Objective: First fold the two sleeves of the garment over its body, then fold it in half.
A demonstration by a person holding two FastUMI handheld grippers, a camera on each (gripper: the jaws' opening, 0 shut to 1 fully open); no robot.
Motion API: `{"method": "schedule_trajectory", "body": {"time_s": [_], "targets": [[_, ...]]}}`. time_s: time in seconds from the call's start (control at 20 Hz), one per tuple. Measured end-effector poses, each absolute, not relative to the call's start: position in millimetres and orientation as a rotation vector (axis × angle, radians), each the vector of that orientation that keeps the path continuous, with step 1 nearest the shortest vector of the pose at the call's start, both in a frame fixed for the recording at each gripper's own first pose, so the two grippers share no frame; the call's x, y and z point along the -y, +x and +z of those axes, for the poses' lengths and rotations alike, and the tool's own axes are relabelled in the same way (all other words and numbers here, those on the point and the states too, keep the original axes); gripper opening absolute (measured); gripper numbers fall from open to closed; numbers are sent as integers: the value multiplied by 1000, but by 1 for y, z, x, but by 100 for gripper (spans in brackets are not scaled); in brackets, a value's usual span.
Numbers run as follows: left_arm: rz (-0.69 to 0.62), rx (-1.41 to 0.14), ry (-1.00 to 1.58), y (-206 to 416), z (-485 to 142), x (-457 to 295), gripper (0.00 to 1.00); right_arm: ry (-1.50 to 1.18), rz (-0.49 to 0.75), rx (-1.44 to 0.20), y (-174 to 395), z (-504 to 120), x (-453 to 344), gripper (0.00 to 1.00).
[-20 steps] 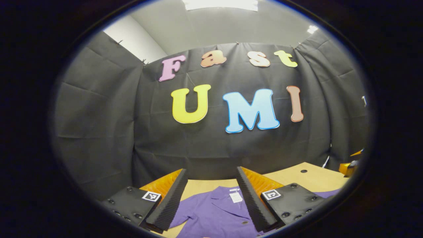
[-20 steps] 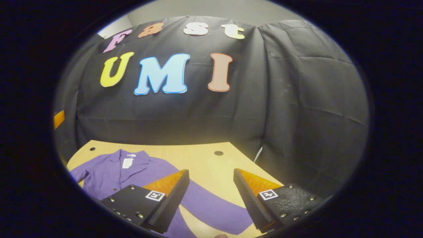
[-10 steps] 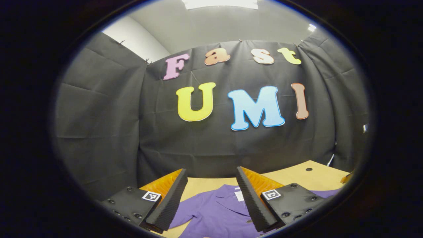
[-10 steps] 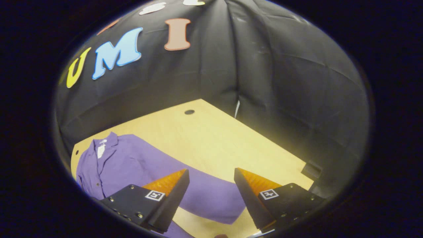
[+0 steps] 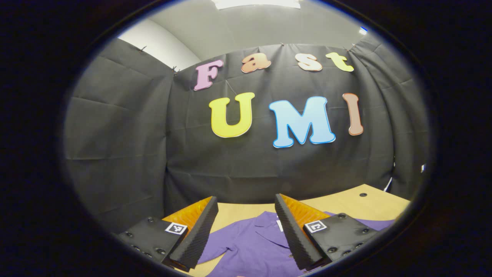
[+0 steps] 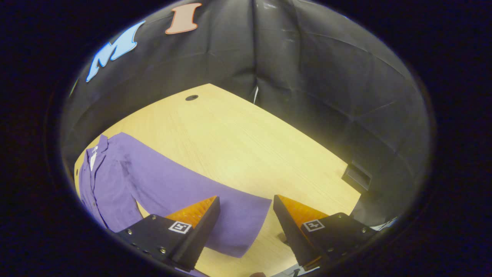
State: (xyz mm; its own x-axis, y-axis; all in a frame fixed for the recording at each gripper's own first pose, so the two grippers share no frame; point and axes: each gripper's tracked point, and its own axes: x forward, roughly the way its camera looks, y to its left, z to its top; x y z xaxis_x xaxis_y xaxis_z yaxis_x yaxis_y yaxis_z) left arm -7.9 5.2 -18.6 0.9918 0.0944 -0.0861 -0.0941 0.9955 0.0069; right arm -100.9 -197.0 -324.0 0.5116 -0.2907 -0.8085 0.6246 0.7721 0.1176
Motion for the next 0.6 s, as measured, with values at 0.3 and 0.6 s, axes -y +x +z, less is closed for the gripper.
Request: {"method": "schedule_trajectory", "body": {"time_s": [0.3, 0.6], "targets": [[170, -86, 15, -15, -14, -11, 94, 436, -503, -927, -103, -348, 190, 90], [185, -75, 9, -19, -10, -23, 94, 448, -500, -931, -107, -355, 186, 95]]}}
